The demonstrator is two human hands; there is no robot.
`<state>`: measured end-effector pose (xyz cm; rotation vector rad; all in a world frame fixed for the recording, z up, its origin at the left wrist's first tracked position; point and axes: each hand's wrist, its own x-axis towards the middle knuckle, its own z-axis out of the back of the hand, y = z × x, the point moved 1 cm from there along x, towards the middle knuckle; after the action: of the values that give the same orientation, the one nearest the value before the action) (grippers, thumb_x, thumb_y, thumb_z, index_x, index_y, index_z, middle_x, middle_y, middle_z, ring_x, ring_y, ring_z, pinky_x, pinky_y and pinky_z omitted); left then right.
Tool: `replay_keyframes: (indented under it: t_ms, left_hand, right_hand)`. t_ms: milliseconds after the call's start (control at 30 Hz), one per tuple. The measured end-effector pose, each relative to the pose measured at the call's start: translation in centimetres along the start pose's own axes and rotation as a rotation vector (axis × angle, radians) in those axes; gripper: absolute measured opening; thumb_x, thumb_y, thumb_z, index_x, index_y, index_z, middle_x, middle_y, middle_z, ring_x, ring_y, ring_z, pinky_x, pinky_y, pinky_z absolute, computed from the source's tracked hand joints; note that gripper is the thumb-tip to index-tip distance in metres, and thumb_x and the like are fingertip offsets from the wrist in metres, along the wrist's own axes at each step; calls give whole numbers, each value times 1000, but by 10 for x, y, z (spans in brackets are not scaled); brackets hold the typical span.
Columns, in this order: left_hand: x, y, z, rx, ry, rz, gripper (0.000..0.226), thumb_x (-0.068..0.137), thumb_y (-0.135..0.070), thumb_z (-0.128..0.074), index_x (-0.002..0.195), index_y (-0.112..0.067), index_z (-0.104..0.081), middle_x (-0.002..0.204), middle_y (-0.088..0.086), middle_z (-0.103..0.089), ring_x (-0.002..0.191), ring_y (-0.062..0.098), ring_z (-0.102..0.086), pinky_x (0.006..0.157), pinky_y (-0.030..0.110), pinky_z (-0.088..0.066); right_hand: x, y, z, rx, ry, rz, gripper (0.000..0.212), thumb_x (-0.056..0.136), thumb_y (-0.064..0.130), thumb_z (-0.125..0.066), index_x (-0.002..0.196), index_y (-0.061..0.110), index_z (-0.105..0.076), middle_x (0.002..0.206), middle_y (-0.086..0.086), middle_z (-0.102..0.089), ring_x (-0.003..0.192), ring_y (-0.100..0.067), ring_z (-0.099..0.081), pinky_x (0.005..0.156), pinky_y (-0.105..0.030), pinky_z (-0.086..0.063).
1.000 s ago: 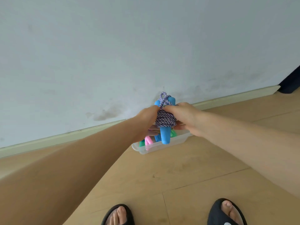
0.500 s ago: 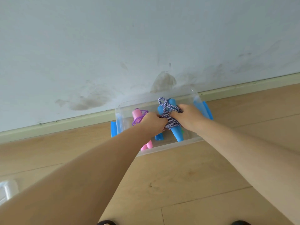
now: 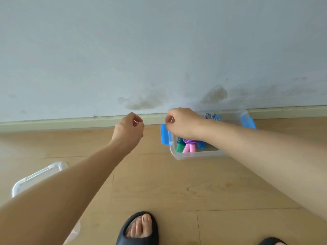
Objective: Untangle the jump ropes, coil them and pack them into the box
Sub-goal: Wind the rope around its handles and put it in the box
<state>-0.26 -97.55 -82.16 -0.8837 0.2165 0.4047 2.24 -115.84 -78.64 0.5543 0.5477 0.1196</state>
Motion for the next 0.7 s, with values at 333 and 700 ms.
replay_keyframes:
  t_ms: [333, 700]
  left_hand:
    - [-41, 238, 102, 432, -23, 609, 75, 82, -48, -67, 147, -38, -30, 141, 16, -37, 124, 39, -42, 104, 46, -37]
    - [-78, 297, 61, 655, 25, 670, 66, 89, -55, -60, 130, -11, -33, 156, 27, -18, 141, 41, -26, 92, 47, -48]
  right_hand:
    - [1, 114, -205, 183, 459, -171, 65, 90, 28, -51, 151, 15, -35, 141, -12, -53, 119, -32, -59, 93, -31, -46]
    - [3, 131, -277, 394, 537, -341, 75, 88, 50, -50, 155, 26, -25, 156, -1, -36, 132, -28, -48, 111, -44, -39]
